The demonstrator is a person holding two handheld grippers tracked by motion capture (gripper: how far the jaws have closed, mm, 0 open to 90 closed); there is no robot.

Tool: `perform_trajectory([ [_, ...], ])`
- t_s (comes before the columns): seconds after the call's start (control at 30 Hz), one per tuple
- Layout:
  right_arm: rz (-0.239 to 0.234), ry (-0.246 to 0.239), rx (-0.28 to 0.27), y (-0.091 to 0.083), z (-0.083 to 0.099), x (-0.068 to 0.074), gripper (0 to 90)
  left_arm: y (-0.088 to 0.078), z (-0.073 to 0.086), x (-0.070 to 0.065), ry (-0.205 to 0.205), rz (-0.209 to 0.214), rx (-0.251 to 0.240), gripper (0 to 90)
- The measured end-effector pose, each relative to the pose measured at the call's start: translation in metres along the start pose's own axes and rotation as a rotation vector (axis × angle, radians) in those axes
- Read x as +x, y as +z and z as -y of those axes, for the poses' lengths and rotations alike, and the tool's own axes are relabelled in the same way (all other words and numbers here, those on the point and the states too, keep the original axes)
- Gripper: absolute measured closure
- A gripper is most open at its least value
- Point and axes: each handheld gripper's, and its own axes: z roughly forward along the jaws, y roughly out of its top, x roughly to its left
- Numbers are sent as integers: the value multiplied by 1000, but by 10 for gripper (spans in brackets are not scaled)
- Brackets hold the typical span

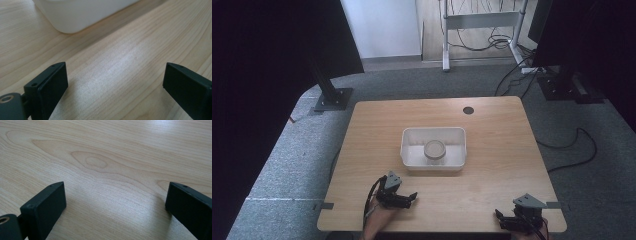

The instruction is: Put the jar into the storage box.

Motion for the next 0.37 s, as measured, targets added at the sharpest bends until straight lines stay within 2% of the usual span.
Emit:
perform_trajectory([
  [0.13,0,0,0,0,0,0,28,2,1,-3,30,-2,36,53],
  [0.37,-1,0,-2,0,0,0,28,2,0,-3,34,9,48,18],
])
